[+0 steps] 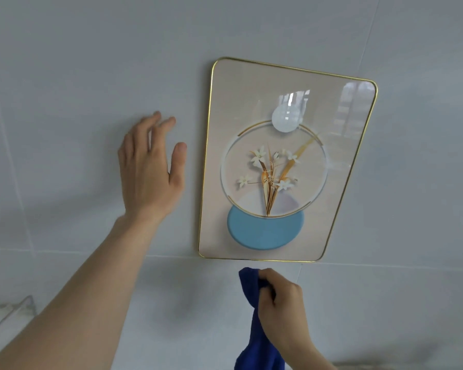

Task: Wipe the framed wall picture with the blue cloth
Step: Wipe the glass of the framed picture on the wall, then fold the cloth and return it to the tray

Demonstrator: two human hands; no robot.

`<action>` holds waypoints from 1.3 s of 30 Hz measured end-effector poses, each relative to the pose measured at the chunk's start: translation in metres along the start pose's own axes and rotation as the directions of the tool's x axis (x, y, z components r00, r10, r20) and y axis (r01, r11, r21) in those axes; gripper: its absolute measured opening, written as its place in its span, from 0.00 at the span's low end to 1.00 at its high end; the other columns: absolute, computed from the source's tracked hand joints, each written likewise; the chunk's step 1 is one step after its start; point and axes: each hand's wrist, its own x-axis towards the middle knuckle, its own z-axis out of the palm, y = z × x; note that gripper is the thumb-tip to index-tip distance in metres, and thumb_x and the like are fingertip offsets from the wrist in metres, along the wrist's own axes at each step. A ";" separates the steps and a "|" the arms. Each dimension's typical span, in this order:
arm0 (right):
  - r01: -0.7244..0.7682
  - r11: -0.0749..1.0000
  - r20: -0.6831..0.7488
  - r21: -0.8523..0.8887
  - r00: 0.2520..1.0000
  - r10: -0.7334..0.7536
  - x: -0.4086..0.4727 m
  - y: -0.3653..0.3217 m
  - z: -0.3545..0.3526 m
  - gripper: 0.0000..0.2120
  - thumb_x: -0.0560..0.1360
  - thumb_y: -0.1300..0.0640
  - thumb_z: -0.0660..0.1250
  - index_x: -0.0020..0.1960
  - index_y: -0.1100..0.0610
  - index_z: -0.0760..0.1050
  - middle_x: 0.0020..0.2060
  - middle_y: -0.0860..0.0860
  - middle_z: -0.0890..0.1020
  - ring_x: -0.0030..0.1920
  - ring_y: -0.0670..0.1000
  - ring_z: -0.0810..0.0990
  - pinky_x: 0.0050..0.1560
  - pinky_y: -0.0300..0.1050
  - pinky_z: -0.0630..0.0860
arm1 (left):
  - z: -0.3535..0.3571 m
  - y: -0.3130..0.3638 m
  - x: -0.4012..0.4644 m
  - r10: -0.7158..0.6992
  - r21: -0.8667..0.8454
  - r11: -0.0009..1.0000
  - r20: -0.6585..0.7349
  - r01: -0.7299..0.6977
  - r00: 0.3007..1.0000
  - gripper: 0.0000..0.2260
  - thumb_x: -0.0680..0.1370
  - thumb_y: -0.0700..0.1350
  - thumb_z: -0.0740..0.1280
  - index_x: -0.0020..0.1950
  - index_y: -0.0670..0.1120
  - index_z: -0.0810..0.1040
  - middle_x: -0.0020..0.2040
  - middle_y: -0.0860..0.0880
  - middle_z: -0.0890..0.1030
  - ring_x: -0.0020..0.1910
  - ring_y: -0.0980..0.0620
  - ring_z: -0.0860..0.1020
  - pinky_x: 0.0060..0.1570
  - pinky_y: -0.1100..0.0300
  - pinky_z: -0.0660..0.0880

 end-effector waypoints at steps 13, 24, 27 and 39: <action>-0.518 0.701 0.225 0.490 0.852 0.472 -0.017 -0.054 -0.043 0.13 0.76 0.68 0.60 0.46 0.60 0.83 0.50 0.67 0.85 0.53 0.65 0.84 0.52 0.54 0.79 | -0.038 0.065 -0.173 -0.407 -0.350 0.319 0.789 0.881 0.461 0.12 0.81 0.57 0.65 0.53 0.50 0.81 0.47 0.51 0.87 0.49 0.48 0.85 0.57 0.48 0.78; -0.643 0.548 0.273 0.535 0.745 0.608 -0.025 -0.057 -0.046 0.07 0.79 0.65 0.66 0.55 0.62 0.82 0.50 0.62 0.86 0.54 0.64 0.84 0.57 0.60 0.81 | -0.048 0.076 -0.227 -0.207 -0.200 0.426 0.928 0.883 0.310 0.06 0.82 0.45 0.66 0.55 0.50 0.82 0.45 0.53 0.89 0.46 0.58 0.86 0.48 0.66 0.80; -0.770 0.483 0.403 0.417 0.633 0.661 -0.036 -0.064 -0.046 0.15 0.79 0.48 0.70 0.57 0.60 0.80 0.52 0.59 0.86 0.54 0.61 0.84 0.50 0.56 0.83 | -0.045 0.087 -0.223 -0.327 -0.192 0.477 0.868 0.858 0.375 0.03 0.81 0.46 0.68 0.51 0.49 0.82 0.42 0.53 0.89 0.41 0.59 0.85 0.41 0.69 0.78; -0.657 0.707 0.324 0.263 0.750 0.576 -0.044 -0.052 -0.072 0.04 0.76 0.68 0.72 0.49 0.63 0.85 0.40 0.59 0.89 0.39 0.57 0.89 0.37 0.49 0.85 | -0.050 0.085 -0.207 -0.510 -0.076 0.657 0.688 0.750 0.516 0.05 0.78 0.54 0.70 0.44 0.56 0.79 0.42 0.59 0.85 0.46 0.57 0.83 0.54 0.53 0.80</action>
